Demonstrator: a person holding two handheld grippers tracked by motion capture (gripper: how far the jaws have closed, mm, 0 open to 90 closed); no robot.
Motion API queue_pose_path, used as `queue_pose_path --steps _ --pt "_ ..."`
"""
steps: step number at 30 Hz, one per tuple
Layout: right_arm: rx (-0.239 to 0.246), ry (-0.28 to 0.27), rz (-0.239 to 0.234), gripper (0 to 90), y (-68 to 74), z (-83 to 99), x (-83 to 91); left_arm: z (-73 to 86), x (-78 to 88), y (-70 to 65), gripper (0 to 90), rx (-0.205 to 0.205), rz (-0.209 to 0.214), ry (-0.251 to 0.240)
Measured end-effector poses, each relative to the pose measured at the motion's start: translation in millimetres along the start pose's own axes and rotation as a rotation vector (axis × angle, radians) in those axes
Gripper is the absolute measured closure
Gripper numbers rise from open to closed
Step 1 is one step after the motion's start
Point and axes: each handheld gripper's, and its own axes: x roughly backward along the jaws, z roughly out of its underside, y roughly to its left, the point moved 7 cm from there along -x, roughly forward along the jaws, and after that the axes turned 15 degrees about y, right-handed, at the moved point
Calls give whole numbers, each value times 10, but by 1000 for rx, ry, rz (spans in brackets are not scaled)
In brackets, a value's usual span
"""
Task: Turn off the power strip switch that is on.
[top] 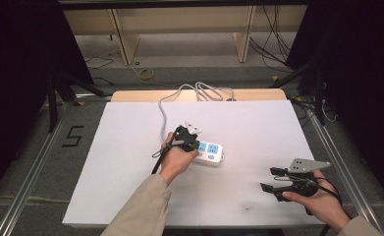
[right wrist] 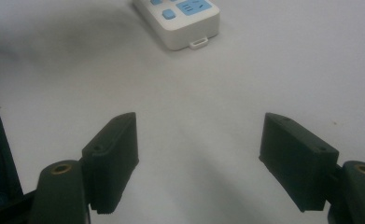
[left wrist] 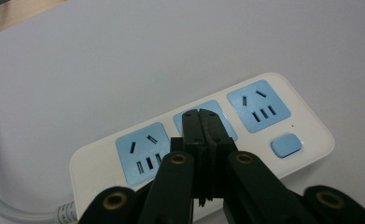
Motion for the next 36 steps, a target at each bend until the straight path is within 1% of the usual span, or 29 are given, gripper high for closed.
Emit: queue_pose_path --steps 5,8,14,16,17,23,24,26,29,36 --pt "-5 -2 -2 281 3 -3 1 9 -32 5 900 5 1 15" --pt "0 -2 -2 281 3 0 2 14 -52 -6 900 4 3 24" --pt "-3 -1 -3 281 2 -1 -2 31 -80 -38 900 -9 13 46" --pt "-2 1 -3 281 3 1 -1 42 -90 -59 900 -18 17 58" --pt "0 1 -3 281 3 2 -1 44 -94 -68 900 -29 20 64" --pt "-2 0 -4 280 4 3 -3 38 -90 -134 900 -51 32 81" --pt "0 0 -4 280 5 3 -4 37 -93 -143 900 -49 33 81" --pt "1 2 -3 280 4 4 -3 44 -101 -140 900 -60 18 89" --pt "-1 1 -4 280 2 3 -3 53 -118 -141 900 -55 24 99" --pt "4 1 0 280 -2 5 1 52 -130 -153 900 -53 35 105"
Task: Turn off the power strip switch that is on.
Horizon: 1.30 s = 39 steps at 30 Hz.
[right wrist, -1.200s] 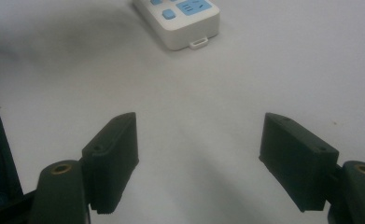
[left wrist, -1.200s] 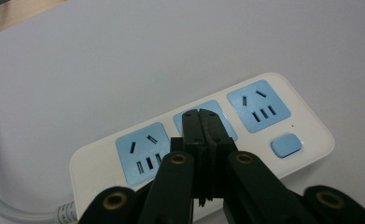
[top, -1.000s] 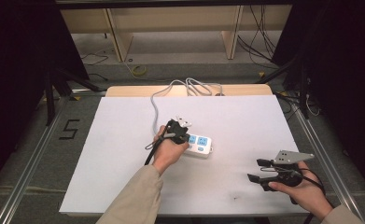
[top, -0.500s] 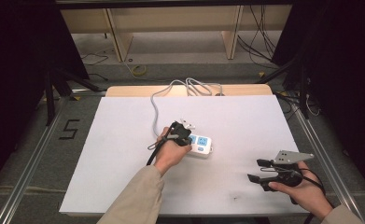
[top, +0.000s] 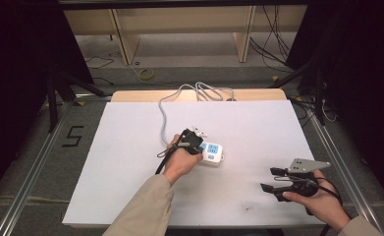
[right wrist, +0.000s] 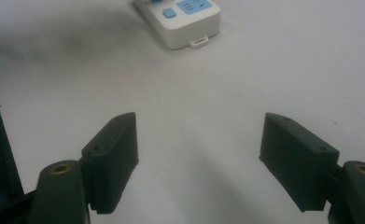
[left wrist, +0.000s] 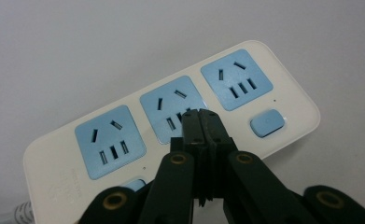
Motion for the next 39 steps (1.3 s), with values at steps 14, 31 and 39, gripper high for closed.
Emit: queue_pose_path --steps 14,31,39 --pt "-2 3 -1 280 3 2 -3 -7 2 -37 900 5 -31 26" --pt "0 3 -4 281 0 7 -3 -43 -12 -83 900 -22 -72 46" --pt "0 4 -2 280 -1 8 -2 -39 -7 -58 900 -9 -73 49"
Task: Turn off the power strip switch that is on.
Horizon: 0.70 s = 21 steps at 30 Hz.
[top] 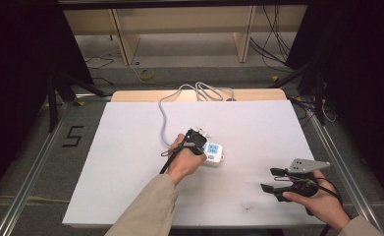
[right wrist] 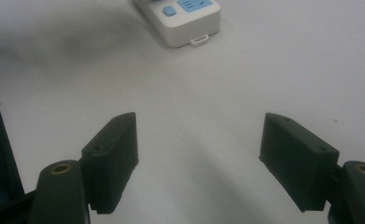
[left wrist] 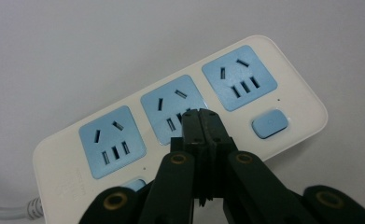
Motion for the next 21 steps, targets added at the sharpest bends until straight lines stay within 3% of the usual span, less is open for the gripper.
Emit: queue_pose_path --steps 21 --pt "0 -1 2 280 5 1 8 -1 -1 -8 900 -7 -13 5"
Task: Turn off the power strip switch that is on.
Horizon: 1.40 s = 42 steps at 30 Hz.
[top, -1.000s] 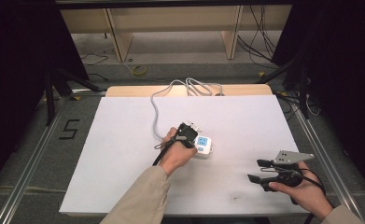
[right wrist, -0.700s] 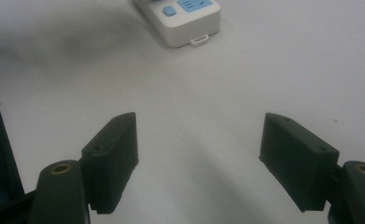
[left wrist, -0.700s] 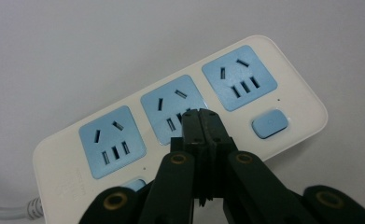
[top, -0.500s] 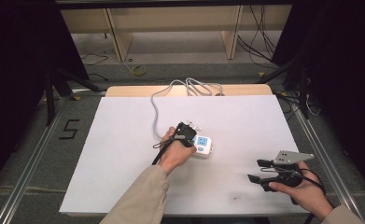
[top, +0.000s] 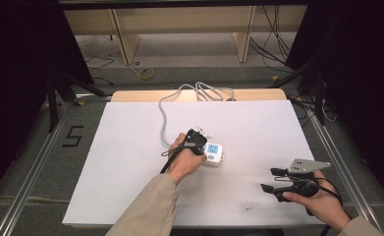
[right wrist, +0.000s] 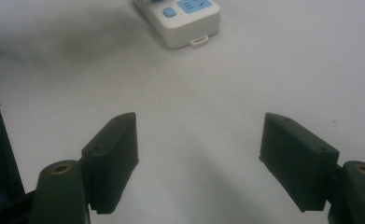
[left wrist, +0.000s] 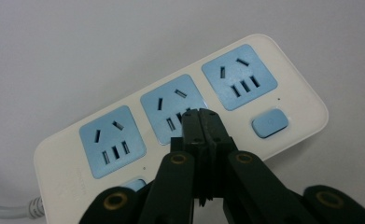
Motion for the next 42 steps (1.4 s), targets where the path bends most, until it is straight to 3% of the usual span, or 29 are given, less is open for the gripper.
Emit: queue_pose_path --steps 5,9,31,42 --pt "4 -2 2 280 1 0 2 -9 -1 -20 900 -23 -29 12" --pt "3 -2 1 280 4 2 4 -8 0 -8 900 -9 -8 12" --pt "4 4 -2 280 21 4 -3 -27 0 -8 900 -16 -14 37" --pt "4 6 -2 281 21 7 -4 -38 1 -1 900 -8 3 52"
